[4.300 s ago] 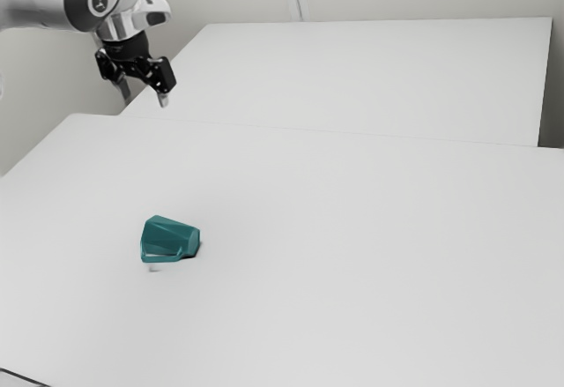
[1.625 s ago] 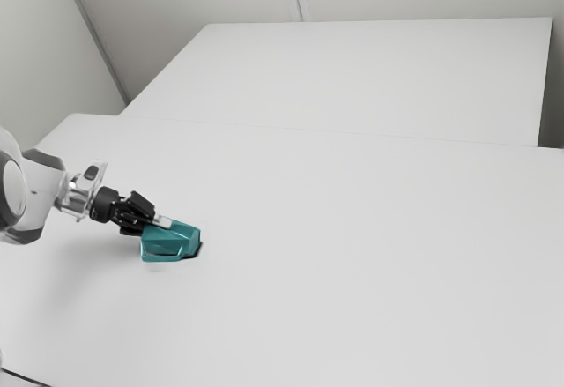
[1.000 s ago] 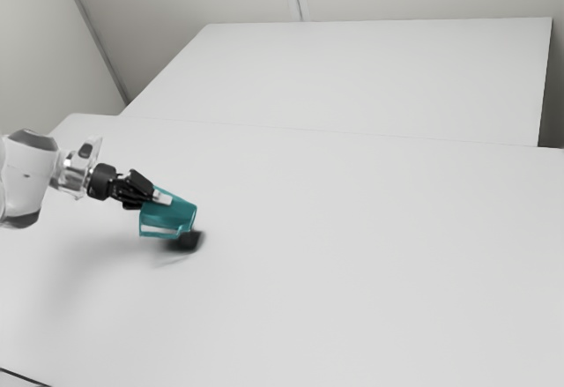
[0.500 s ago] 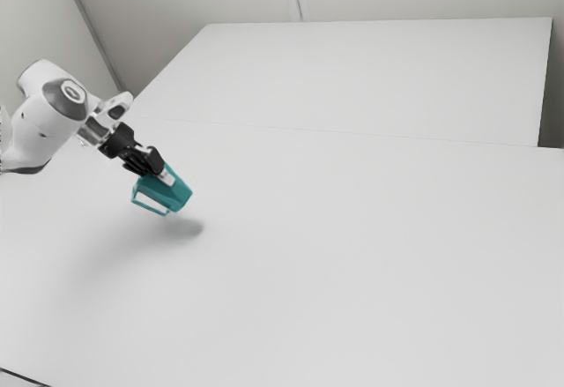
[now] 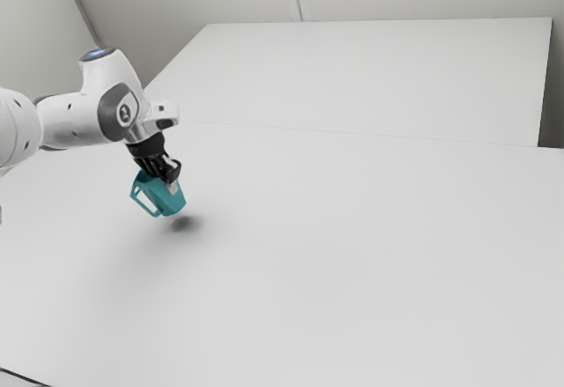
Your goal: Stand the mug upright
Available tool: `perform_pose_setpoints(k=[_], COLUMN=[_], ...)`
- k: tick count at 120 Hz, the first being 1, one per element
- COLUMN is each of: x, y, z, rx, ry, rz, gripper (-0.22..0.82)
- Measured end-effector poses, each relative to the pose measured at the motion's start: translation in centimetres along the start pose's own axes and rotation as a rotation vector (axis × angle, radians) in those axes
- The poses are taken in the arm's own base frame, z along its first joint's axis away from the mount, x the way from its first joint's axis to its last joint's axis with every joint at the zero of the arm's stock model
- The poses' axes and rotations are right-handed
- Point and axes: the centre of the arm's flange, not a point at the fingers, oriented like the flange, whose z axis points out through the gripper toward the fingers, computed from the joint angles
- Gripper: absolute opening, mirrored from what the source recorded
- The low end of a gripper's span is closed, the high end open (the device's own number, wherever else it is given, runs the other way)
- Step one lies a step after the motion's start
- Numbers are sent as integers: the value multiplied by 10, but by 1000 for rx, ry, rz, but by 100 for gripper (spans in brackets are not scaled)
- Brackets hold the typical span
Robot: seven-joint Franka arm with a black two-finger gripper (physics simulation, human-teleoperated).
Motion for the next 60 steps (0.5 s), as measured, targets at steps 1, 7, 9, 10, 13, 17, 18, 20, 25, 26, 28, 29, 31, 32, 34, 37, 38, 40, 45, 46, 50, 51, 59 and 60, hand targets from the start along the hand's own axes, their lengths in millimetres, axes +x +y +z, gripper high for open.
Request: perform_pose_setpoints(k=[1,7,9,10,13,17,18,20,25,26,28,29,31,32,34,37,38,40,45,46,50,51,59,60], x=[1,4,5,5,7,8,8,9,10,10,10,10,11,11,12,12,13,13,14,14,15,15,16,16], y=[0,3,4,4,4,4,3,3,3,2,2,2,2,2,3,3,3,3,3,3,3,3,3,3], z=[0,2,4,5,7,12,13,14,17,18,19,19,20,21,22,24,25,27,31,32,35,36,41,42], rx=[6,36,44,48,58,68,71,75,84,85,88,89,91,92,94,97,97,99,102,102,105,105,109,109], ry=[0,1,1,1,1,-1,-1,-1,-1,0,0,1,1,1,1,0,-1,-2,-5,-5,-6,-6,-6,-6], rz=[0,-6,-9,-11,-18,-29,-32,-39,-54,-58,-64,-67,-73,-76,-81,-89,-92,-97,-111,-114,-124,-127,-146,-148], gripper=[-17,-17,-17,-17,-17,-17,-17,-17,-17,-17,-17,-17,-17,-17,-17,-17,-17,-17,-17,-17,-17,-17,-17,-17])
